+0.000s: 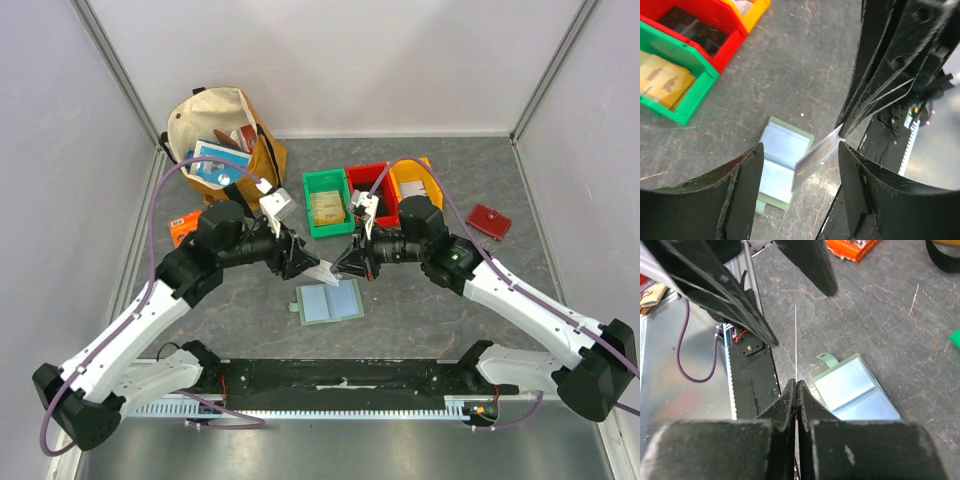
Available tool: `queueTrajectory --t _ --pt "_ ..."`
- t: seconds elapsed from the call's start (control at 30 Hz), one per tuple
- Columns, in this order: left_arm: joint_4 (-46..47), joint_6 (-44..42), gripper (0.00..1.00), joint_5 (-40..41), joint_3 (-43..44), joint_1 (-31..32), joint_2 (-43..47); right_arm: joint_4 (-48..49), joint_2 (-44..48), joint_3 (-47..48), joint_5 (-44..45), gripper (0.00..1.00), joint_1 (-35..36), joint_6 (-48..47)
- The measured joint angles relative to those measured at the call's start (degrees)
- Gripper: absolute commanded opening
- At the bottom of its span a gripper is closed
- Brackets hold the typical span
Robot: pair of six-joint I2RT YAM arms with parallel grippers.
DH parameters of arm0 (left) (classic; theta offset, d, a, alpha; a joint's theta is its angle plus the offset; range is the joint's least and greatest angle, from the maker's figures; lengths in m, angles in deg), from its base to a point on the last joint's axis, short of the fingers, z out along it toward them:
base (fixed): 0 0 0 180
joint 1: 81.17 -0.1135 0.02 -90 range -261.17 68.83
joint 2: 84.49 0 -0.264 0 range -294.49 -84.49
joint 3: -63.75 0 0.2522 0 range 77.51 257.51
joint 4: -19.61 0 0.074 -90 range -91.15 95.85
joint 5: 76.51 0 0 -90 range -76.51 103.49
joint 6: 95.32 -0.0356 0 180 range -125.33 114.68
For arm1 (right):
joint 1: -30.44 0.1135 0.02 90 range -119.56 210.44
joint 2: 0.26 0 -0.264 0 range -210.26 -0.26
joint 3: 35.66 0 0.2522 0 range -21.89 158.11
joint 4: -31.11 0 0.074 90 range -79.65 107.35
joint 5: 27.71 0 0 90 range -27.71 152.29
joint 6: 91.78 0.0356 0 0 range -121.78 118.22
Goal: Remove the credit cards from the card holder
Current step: Place the credit card in the storage box.
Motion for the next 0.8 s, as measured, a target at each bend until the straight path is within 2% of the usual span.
queueTrajectory --t 0.13,0.3,0.37,0.4,0.43,0.53,0.63,0.7,0.8 --pt "-1.0 -2.5 0.56 -8.4 1.0 -1.2 -4.1 -1.0 0.9 1.0 -2.2 0.00 0.0 -2.5" --pt "-1.9 -5.0 0.36 -16.8 1.2 -1.7 -4.7 -1.4 1.2 1.3 -3.6 0.00 0.0 -4.2" --pt "-2.0 -5.9 0.23 -18.9 1.2 -1.9 -4.6 -1.7 1.2 1.3 -4.0 0.00 0.0 -4.5" --pt "-2.0 -6.3 0.10 -19.7 1.2 -1.9 -4.5 -1.9 1.1 1.3 -4.3 0.00 0.0 -4.7" --pt "-2.2 -6.7 0.03 -20.5 1.2 -2.1 -4.5 -2.0 1.1 1.3 -4.7 0.00 0.0 -4.8" --pt "-2.3 -7.8 0.02 -22.2 1.2 -2.4 -4.4 -2.1 1.0 1.3 -5.8 0.01 0.0 -5.2" --pt "-2.3 -8.0 0.02 -23.0 1.2 -2.5 -4.4 -2.0 1.0 1.4 -6.1 0.23 0.0 -5.3" --pt "-2.1 -8.0 0.02 -23.2 1.1 -2.7 -4.2 -1.9 1.0 1.4 -5.4 0.46 0.0 -5.3" --pt "0.5 -6.7 0.02 -22.8 -0.3 -3.2 -2.2 -1.3 0.9 1.3 -4.8 0.64 -0.6 -4.2"
